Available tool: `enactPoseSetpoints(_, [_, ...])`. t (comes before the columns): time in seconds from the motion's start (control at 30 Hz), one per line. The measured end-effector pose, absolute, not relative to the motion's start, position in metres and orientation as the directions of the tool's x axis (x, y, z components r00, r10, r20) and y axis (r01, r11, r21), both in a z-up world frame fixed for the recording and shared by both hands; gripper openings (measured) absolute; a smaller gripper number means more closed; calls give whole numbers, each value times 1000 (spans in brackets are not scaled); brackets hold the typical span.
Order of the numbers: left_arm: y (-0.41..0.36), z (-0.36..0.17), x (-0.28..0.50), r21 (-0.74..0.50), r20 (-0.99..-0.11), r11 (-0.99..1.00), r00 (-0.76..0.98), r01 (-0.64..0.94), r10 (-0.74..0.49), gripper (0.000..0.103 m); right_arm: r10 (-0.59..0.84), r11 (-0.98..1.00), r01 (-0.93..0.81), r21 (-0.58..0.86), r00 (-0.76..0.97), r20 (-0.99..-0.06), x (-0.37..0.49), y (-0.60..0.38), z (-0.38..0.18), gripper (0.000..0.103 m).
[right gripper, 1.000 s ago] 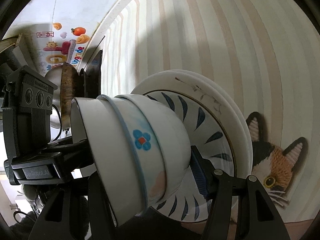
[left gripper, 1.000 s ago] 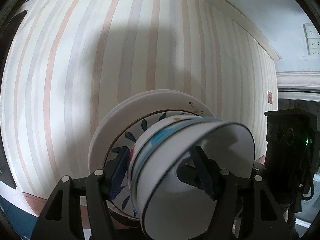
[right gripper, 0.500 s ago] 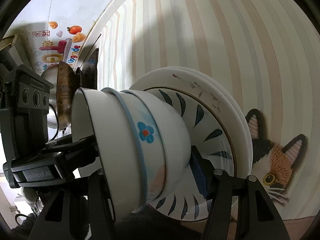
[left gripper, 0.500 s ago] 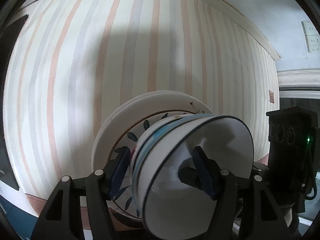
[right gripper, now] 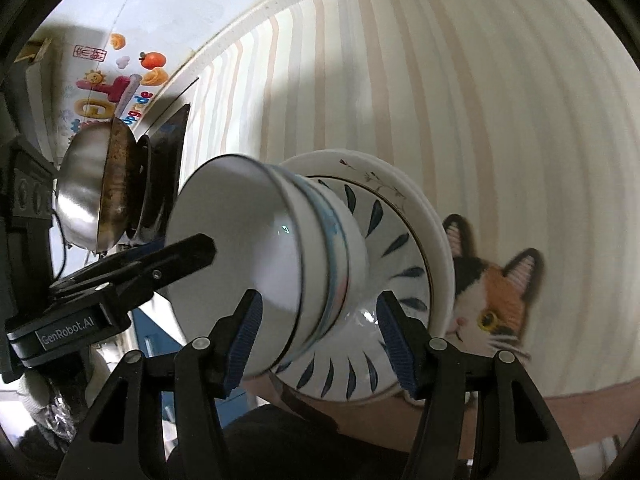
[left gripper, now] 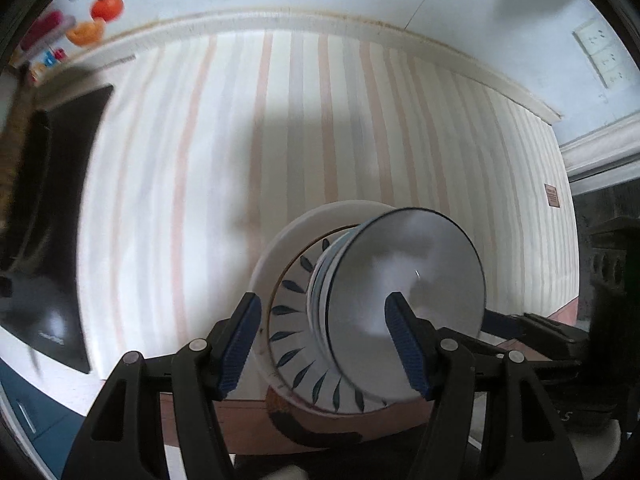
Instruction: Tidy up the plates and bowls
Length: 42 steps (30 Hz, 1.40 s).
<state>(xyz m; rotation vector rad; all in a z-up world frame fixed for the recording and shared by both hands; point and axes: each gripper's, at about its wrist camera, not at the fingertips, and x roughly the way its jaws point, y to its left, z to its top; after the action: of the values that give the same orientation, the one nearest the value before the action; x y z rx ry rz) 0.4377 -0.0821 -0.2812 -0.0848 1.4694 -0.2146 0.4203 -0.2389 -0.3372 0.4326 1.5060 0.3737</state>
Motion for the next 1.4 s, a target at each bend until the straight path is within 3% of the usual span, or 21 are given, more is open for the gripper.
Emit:
enactPoseSetpoints(0.17, [-80, -256, 418, -151, -975, 982, 148, 116, -167, 63, 412, 910, 7, 415, 98, -906, 393, -239, -300, 76])
enactPoseSetpoints(0.3, [-77, -235, 404, -109, -967, 987, 217, 122, -133, 88, 363, 930, -3, 368, 162, -917, 373, -236, -269, 90])
enactPoseSetpoints(0.4, [-72, -220, 391, -100, -955, 989, 269, 107, -126, 88, 314, 946, 3, 323, 225, -922, 358, -234, -246, 93])
enactPoseSetpoints(0.7, [-74, -182, 343, -53, -917, 996, 390, 75, -78, 88, 169, 982, 1, 186, 417, -893, 313, -240, -177, 99])
enactPoseSetpoints(0.8, [-78, -165, 318, -39, -898, 997, 435, 63, -63, 89, 157, 986, -13, 169, 448, -880, 294, -242, -161, 99])
enactPoseSetpoints(0.9, [-82, -146, 290, -25, -873, 998, 486, 57, -49, 100, 162, 986, -36, 165, 479, -863, 270, -246, -143, 99])
enactPoseSetpoints(1.4, [-83, -72, 165, -17, -758, 1000, 652, 6, -17, 102, 139, 990, -86, 110, 633, -761, 137, -244, -59, 101])
